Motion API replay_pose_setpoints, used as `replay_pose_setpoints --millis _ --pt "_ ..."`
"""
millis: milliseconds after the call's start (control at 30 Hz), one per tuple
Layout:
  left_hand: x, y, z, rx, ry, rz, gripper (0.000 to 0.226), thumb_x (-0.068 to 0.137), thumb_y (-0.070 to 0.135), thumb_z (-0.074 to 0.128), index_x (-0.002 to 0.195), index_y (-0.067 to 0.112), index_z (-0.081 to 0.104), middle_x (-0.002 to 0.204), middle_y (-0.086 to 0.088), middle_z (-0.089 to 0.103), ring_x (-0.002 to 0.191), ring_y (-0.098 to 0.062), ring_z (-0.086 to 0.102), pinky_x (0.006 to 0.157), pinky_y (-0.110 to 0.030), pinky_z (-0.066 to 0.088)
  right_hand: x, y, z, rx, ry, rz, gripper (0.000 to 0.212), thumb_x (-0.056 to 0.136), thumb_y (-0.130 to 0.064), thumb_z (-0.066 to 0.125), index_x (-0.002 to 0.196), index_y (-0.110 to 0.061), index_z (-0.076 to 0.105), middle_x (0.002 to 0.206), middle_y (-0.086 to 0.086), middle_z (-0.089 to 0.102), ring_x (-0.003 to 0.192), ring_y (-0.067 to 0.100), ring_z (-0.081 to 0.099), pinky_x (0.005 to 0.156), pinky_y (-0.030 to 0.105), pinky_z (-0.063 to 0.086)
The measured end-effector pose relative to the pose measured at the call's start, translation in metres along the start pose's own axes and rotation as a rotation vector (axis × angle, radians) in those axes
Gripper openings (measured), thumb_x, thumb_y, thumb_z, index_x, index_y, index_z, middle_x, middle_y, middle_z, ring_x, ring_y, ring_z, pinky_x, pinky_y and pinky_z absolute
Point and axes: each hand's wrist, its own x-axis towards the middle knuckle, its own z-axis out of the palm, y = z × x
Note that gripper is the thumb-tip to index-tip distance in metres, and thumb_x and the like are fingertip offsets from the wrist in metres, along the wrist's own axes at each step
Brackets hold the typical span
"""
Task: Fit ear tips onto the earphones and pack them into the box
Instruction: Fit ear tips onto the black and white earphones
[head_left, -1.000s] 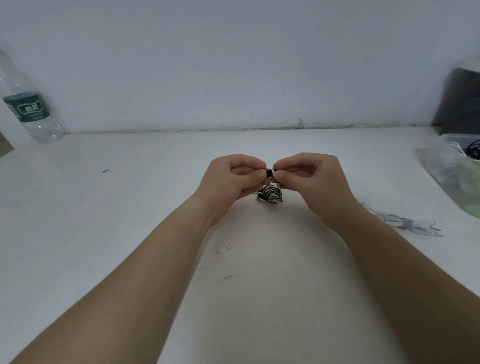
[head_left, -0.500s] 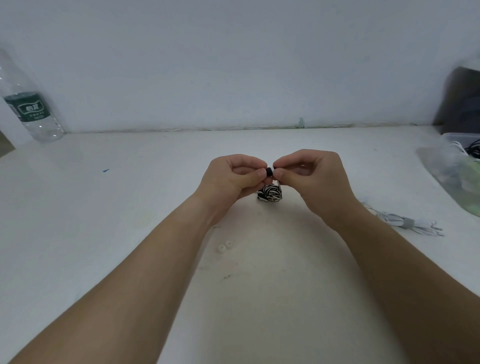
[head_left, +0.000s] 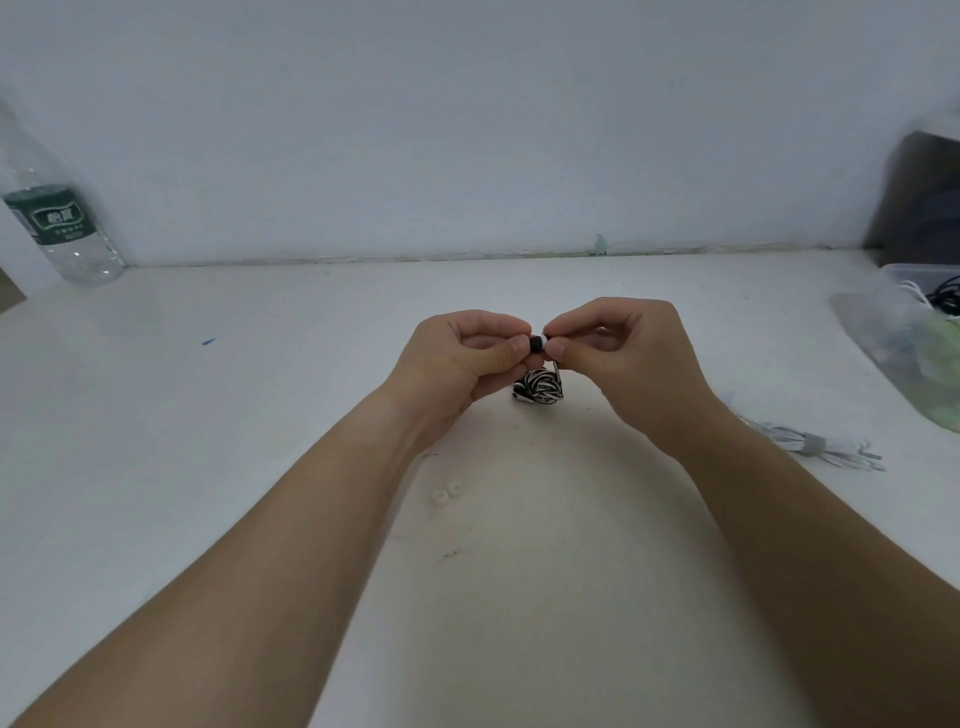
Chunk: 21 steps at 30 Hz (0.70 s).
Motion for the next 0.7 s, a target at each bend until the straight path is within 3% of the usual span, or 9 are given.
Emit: replay_pose_setpoints --millis 133,367,700 --pt "-0.0002 -0.0009 0.0011 0.010 0.025 0.015 0.011 0.088 -0.008 0.066 0.093 0.002 0.069 0.084 -0.014 0.076 0.077 -0.020 0.076 0.072 -0.022 0.058 -0.0001 0.0002 0.0020 -0.048 0.016 -0.013 0.014 0.081 0.000 0.077 0.084 -0.014 0.077 0.078 0.001 0.077 0.077 0.017 0.076 0.084 0.041 0.061" --pt "0.0000 -0.0011 0.0015 0.041 0.037 0.047 0.011 0.089 -0.007 0.066 0.093 0.003 0.070 0.084 -0.014 0.076 0.076 -0.020 0.075 0.072 -0.022 0.058 -0.0005 0.0023 0.0031 0.105 0.007 0.024 0.015 0.084 0.008 0.072 0.088 -0.007 0.075 0.074 0.001 0.076 0.075 0.016 0.075 0.075 0.026 0.060" --pt "-0.0011 0.0006 0.0018 0.025 0.016 0.024 0.011 0.089 -0.008 0.066 0.093 0.001 0.069 0.085 -0.013 0.077 0.078 -0.021 0.076 0.073 -0.022 0.058 0.0007 0.0039 -0.0003 0.146 -0.028 0.023 0.016 0.085 0.011 0.070 0.090 -0.004 0.074 0.078 0.007 0.076 0.076 0.019 0.075 0.075 0.026 0.059"
